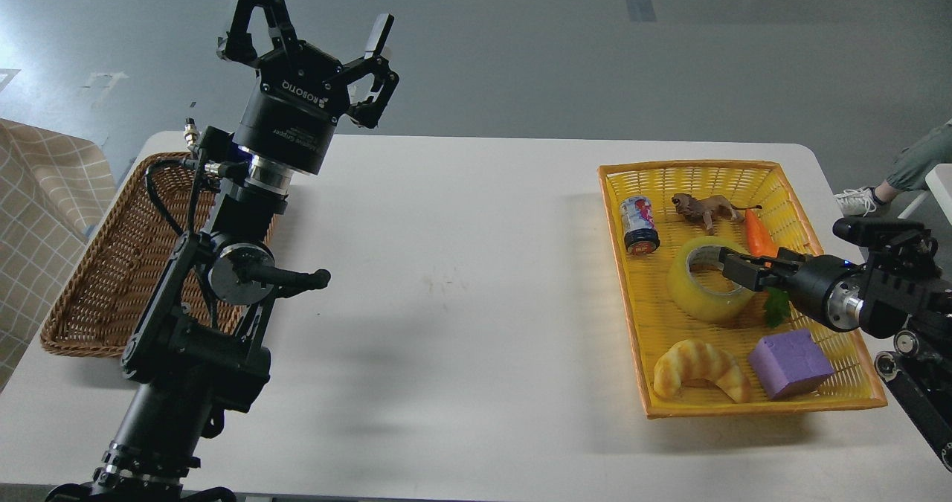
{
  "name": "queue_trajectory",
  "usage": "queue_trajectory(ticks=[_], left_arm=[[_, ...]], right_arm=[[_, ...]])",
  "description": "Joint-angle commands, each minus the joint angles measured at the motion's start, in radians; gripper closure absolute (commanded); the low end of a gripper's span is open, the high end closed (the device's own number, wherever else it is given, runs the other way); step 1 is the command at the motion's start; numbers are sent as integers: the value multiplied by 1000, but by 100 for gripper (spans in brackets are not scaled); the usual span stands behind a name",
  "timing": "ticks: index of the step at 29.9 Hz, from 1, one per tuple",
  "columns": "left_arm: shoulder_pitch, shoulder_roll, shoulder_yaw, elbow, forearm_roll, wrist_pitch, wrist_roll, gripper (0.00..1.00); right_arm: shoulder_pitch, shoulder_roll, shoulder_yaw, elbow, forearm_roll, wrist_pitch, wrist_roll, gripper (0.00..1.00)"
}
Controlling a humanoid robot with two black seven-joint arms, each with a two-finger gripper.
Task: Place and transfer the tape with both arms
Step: 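Reach the right gripper into the tape roll's hole in the tray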
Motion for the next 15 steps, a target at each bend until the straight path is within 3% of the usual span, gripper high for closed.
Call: queue_trajectory(ticks=[1,15], left_arm=[[0,0,-2,5,0,0,0,2],[-1,0,-10,6,-2,0,0,2]], right_arm=[[1,8,-23,-32,0,0,-27,4],[10,14,-18,-37,0,-2,-24,4]])
